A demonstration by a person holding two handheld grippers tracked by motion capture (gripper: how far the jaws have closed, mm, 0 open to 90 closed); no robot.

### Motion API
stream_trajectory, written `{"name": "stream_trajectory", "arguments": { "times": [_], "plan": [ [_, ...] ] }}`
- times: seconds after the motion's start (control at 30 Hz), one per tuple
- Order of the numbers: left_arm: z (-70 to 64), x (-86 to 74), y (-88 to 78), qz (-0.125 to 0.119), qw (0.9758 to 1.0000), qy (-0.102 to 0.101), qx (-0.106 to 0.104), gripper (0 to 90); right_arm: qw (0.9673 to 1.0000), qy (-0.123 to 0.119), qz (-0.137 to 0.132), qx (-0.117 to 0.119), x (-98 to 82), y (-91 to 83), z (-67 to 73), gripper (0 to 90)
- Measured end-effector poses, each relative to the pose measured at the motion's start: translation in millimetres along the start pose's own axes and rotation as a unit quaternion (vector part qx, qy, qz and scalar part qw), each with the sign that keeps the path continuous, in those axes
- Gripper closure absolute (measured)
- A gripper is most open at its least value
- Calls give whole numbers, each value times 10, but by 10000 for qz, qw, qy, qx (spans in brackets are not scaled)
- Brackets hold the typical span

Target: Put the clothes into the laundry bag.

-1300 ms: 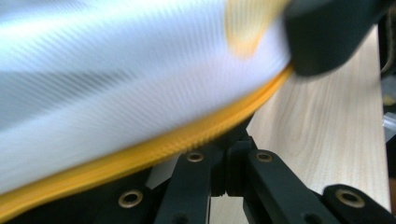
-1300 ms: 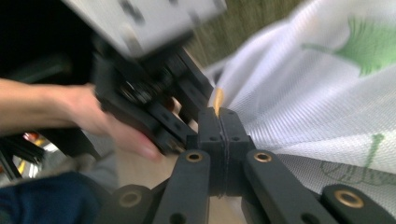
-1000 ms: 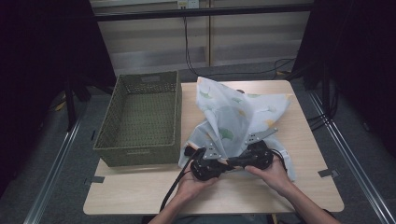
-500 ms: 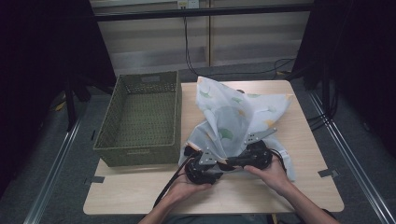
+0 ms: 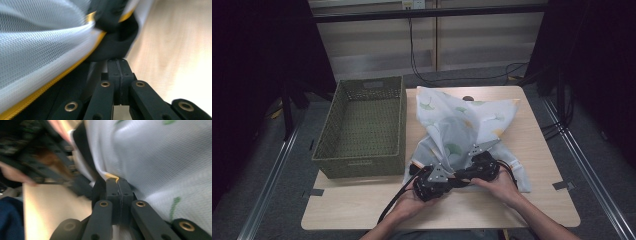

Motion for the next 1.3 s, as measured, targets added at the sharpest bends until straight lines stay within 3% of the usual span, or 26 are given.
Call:
{"name": "stream_trajectory", "arguments": {
  "times": [0.1,0.13,0.17,0.23,0.33,0.53,0.8,1.13,1.3],
  "plan": [
    [-11,22,-47,-194,9998,-83,-12,900,9999,-47,-25,-110,31,11,-22,900],
    [-14,27,-59,-160,9999,-65,-5,900,9998,-100,-28,-143,59,29,-44,900],
    [-24,29,-48,-295,9995,-95,3,900,9997,-140,-13,-217,78,42,-62,900],
    [-35,45,-77,-210,9998,-50,5,900,9994,-83,2,-344,139,85,-114,900],
    [-40,68,-107,-303,9995,-114,27,900,9987,-108,-65,-486,227,120,-175,900],
    [-55,112,-115,-350,9994,-50,60,900,9981,85,-300,-541,393,190,-358,900],
    [-67,212,-169,-474,9988,71,51,900,9967,172,-491,-617,555,220,-510,900],
    [-110,241,-117,-544,9984,81,-104,900,9940,304,-733,-752,747,301,-684,900],
    [-108,202,-64,-469,9986,-113,-202,900,9944,358,-723,-681,734,283,-694,900]
  ]
}}
Point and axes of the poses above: each handheld gripper's, and its own axes: y roughly forward along the jaws, x roughly out of its top, z roughly to its left, the point moved 1 cm from there along y, roughly forward along the jaws, and after that the axes turned 14 degrees about y, right-handed, at the moved point
